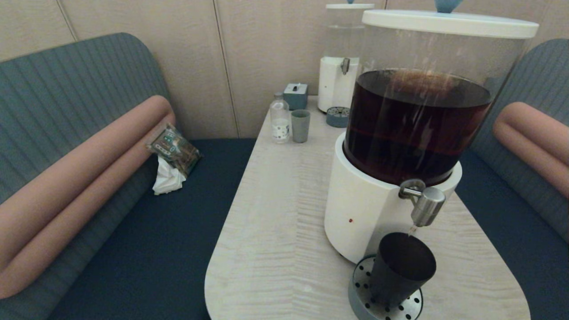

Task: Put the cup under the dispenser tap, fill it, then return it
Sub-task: Turn off the faucet

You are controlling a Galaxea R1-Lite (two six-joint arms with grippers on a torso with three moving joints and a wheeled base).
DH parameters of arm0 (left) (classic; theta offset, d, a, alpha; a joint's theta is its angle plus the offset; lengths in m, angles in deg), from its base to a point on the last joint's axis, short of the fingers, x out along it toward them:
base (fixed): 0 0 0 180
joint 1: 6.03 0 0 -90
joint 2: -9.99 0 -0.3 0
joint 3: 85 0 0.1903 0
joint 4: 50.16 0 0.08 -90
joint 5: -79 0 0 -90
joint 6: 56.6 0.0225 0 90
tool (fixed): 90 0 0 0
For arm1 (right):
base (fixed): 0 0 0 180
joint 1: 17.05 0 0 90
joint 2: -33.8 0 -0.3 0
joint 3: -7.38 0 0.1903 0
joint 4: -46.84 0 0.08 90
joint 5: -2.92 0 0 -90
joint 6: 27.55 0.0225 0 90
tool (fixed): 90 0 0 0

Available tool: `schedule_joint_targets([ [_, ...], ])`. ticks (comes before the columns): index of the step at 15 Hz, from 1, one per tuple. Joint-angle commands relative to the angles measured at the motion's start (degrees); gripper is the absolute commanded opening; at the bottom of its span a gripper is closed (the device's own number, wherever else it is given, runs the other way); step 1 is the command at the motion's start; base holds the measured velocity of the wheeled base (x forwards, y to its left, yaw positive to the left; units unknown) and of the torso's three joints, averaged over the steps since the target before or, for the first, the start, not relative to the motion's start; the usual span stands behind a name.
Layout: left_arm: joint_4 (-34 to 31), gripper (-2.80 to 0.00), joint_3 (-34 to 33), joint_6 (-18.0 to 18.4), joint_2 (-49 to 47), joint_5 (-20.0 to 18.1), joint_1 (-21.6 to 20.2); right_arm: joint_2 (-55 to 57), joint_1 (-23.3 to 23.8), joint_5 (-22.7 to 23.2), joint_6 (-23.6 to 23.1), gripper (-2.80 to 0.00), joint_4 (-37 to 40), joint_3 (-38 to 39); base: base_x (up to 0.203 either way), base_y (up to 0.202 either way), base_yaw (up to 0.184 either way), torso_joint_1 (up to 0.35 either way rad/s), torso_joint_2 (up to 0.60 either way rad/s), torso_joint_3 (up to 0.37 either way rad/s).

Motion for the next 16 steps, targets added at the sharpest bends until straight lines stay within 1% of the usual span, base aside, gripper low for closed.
schedule_joint_targets([
  [1,0.0,-2.8,0.0,-0.1,-0.1,0.1,0.0,-2.4,0.0,0.2,-0.9,-2.8,-2.5,5.0,0.0,0.0,0.0,0.0,0.0,0.0],
  [2,0.0,-2.8,0.0,0.0,-0.1,0.0,0.0,-2.3,0.0,0.4,-1.3,-2.8,-3.8,7.8,0.0,0.0,0.0,0.0,0.0,0.0],
  [3,0.0,-2.8,0.0,-0.1,-0.1,0.0,0.0,-2.3,0.0,0.6,-1.2,-2.8,-3.5,9.6,0.0,0.0,0.0,0.0,0.0,0.0],
  [6,0.0,-2.8,0.0,0.0,-0.1,0.1,0.0,-2.3,0.0,2.6,1.3,-2.8,4.2,9.5,0.0,0.0,0.0,0.0,0.0,0.0],
  [7,0.0,-2.8,0.0,0.0,-0.1,0.1,0.0,-2.3,0.0,4.4,1.8,-2.8,7.6,9.5,0.0,0.0,0.0,0.0,0.0,0.0],
  [8,0.0,-2.8,0.0,0.0,-0.1,0.1,0.0,-2.2,0.0,6.8,2.6,-2.8,9.3,9.5,0.0,0.0,0.0,0.0,0.0,0.0],
  [9,0.0,-2.8,0.0,0.0,-0.1,0.1,0.0,-2.2,0.0,7.5,2.6,-2.8,10.3,9.5,0.0,0.0,0.0,0.0,0.0,0.0],
  [11,0.0,-2.8,0.0,-0.1,-0.1,0.1,0.0,-2.2,0.0,7.9,2.7,-2.8,14.9,9.3,0.0,0.0,0.0,0.0,0.0,0.0],
  [14,0.0,-2.8,0.0,0.0,-0.1,0.0,0.0,-2.1,0.0,8.1,3.3,-2.8,13.8,9.5,0.0,0.0,0.0,0.0,0.0,0.0],
  [16,0.0,-2.8,0.0,0.0,-0.1,0.1,0.0,-2.1,-0.1,7.7,4.9,-2.8,13.8,9.4,0.0,0.0,0.0,0.0,0.0,0.0],
])
